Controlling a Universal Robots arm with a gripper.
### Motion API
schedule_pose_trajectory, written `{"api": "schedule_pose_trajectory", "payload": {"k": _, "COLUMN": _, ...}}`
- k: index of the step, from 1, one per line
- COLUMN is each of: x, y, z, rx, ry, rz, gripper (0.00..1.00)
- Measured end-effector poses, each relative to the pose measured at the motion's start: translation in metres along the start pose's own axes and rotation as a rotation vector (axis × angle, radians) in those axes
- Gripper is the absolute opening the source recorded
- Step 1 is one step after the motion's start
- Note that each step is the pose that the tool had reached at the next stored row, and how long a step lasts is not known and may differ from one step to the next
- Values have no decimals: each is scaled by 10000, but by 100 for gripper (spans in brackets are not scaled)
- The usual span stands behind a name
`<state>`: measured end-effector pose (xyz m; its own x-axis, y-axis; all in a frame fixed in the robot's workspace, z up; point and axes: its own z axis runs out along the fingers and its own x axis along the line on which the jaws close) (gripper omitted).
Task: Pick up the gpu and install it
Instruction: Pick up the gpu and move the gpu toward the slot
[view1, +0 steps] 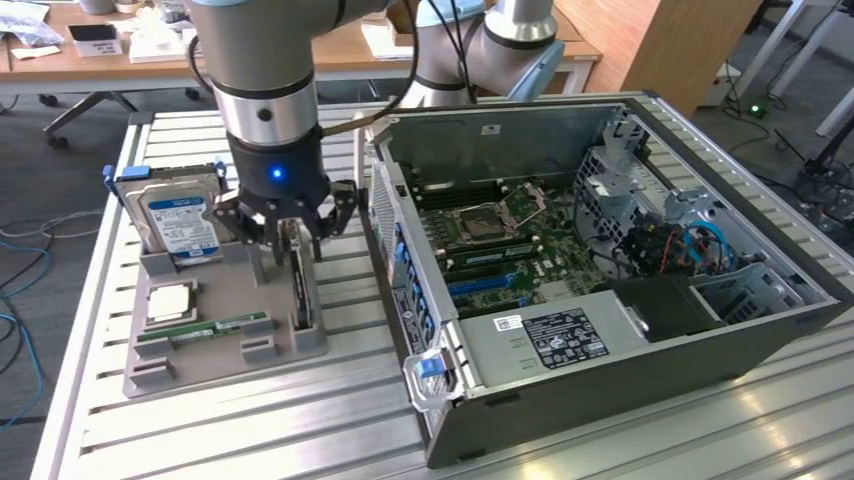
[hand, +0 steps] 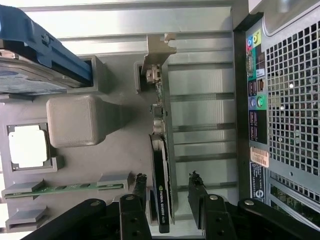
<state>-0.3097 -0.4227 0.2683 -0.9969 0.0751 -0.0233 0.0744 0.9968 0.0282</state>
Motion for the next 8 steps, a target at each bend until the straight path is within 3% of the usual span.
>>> {"api": "schedule_pose_trajectory", "payload": {"k": 8, "x": 3, "y": 0, "z": 146, "rx": 0, "ry": 3, "rz": -2, "gripper": 47}}
